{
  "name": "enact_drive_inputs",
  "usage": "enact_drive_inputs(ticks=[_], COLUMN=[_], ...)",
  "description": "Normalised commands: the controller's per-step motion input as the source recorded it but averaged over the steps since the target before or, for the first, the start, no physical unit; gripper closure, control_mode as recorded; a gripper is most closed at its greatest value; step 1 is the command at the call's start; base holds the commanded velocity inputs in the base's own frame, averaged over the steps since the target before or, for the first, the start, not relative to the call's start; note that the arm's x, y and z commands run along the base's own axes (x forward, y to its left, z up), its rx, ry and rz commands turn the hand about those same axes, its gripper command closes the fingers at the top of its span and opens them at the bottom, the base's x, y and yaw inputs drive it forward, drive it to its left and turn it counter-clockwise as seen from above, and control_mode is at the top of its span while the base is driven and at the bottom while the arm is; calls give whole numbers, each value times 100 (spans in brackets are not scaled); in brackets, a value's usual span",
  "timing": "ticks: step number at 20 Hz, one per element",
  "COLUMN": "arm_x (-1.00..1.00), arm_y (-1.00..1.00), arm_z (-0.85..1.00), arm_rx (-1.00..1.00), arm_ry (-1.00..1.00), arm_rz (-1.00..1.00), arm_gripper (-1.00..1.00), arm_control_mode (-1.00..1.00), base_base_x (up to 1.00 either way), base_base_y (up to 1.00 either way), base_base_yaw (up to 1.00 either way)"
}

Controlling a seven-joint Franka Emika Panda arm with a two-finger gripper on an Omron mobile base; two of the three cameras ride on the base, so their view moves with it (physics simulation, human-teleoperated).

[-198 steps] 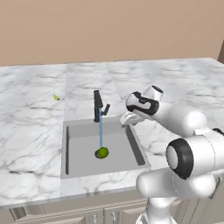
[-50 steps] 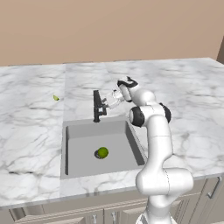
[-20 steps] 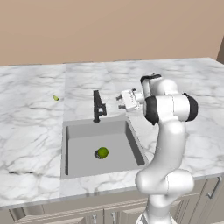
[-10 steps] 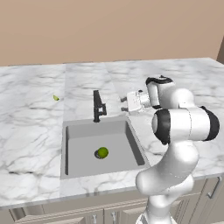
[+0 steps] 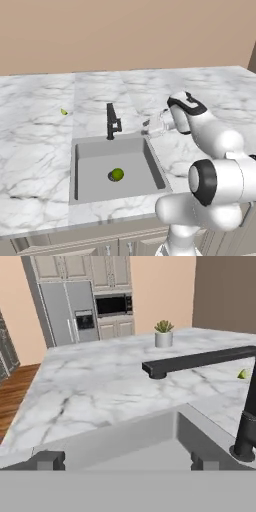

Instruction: Turn on the sink faucet. Then move the lime from the counter to the sink. Turn off the sink. Move the vegetable from the sink to the pot next to the stove. Finally move the pot to the front left burner.

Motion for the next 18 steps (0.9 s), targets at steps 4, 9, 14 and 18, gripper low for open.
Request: enact_drive_inputs(ticks=[4, 9, 14, 18], arm_x=[-31, -10, -4, -3], arm_y=[22, 38, 36, 17], arm_z=[0, -5, -42, -64], arm_rx=[-15, -20, -23, -17], arm_ry=[33, 43, 33, 14], arm_rz=[-15, -17, -18, -13], arm_gripper=[-100, -100, -100, -100], arm_control_mode=[-100, -100, -100, -100], base_base_x=[0, 0, 0, 0], base_base_y=[0, 0, 0, 0], base_base_yaw=[0, 0, 0, 0])
